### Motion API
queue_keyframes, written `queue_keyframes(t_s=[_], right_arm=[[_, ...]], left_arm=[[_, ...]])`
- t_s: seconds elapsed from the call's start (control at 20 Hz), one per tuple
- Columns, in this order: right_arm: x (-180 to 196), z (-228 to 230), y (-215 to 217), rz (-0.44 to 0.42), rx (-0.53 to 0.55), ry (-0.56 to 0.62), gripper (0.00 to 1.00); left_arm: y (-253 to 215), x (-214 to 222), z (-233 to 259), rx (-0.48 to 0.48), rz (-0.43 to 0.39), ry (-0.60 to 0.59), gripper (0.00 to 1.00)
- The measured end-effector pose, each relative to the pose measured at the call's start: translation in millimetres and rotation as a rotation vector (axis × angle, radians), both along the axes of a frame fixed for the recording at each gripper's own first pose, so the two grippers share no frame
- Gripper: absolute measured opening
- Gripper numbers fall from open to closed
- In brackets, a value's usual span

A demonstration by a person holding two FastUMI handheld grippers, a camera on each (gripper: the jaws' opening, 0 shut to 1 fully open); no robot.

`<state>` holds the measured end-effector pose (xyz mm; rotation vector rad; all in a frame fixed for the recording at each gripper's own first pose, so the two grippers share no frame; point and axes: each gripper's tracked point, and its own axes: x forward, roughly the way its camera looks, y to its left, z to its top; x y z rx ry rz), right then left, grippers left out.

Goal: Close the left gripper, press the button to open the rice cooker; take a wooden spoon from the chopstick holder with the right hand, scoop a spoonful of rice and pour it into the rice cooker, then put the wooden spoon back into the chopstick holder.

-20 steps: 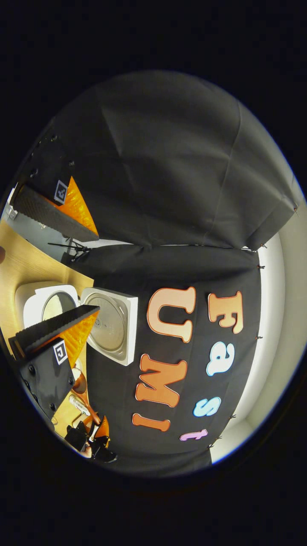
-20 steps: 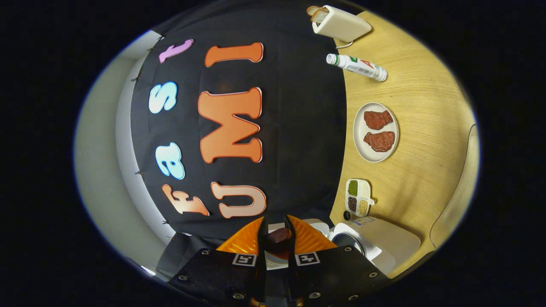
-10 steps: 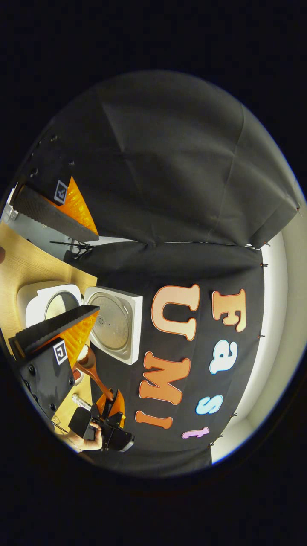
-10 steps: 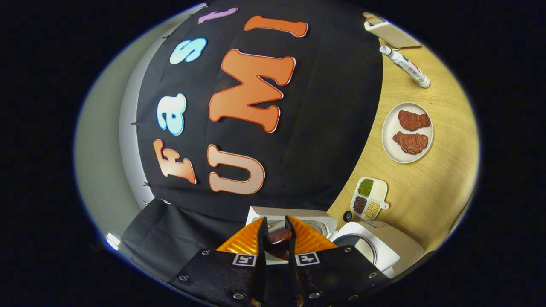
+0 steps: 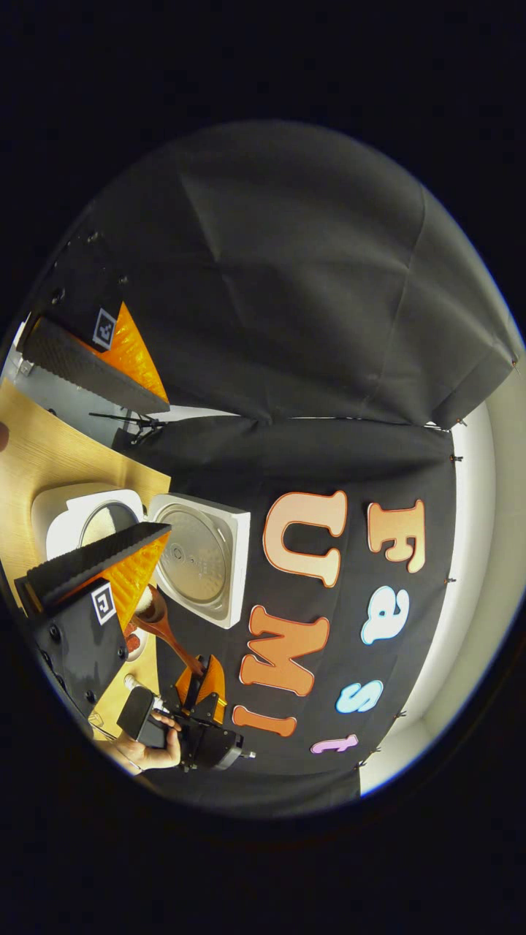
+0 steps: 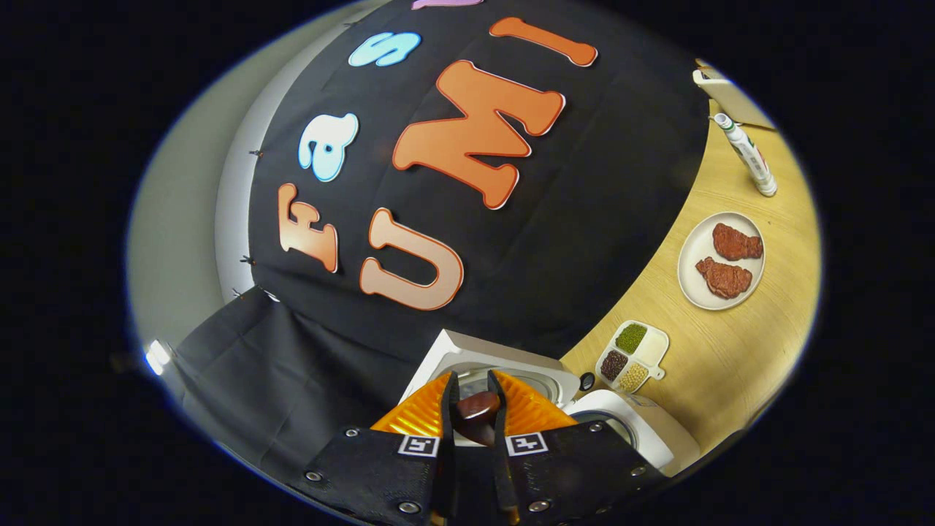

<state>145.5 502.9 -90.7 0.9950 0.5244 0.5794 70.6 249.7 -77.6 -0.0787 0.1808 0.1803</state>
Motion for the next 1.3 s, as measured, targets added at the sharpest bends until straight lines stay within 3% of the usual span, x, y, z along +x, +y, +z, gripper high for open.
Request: queue_keyframes(t_s=[0.05, 0.1, 0.25, 1.15, 1.2, 1.3], right_arm=[[-1, 1, 2, 0.007, -0.015, -0.015, 0.24], [-1, 2, 4, 0.013, -0.033, -0.033, 0.19], [-4, 4, 9, 0.026, -0.074, -0.075, 0.18], [-47, 37, 54, 0.186, -0.385, -0.497, 0.19], [-52, 37, 57, 0.198, -0.398, -0.518, 0.24], [-58, 38, 61, 0.215, -0.423, -0.558, 0.19]], left_arm=[[0, 1, 0, 0.000, 0.000, 0.000, 1.00], [-1, 2, 0, 0.000, -0.001, 0.001, 1.00], [-2, 1, -1, 0.002, -0.006, 0.001, 1.00], [2, -1, -7, 0.000, -0.001, 0.008, 1.00], [2, -2, -7, 0.001, -0.001, 0.007, 1.00], [3, -3, -7, 0.005, -0.002, 0.006, 1.00]])
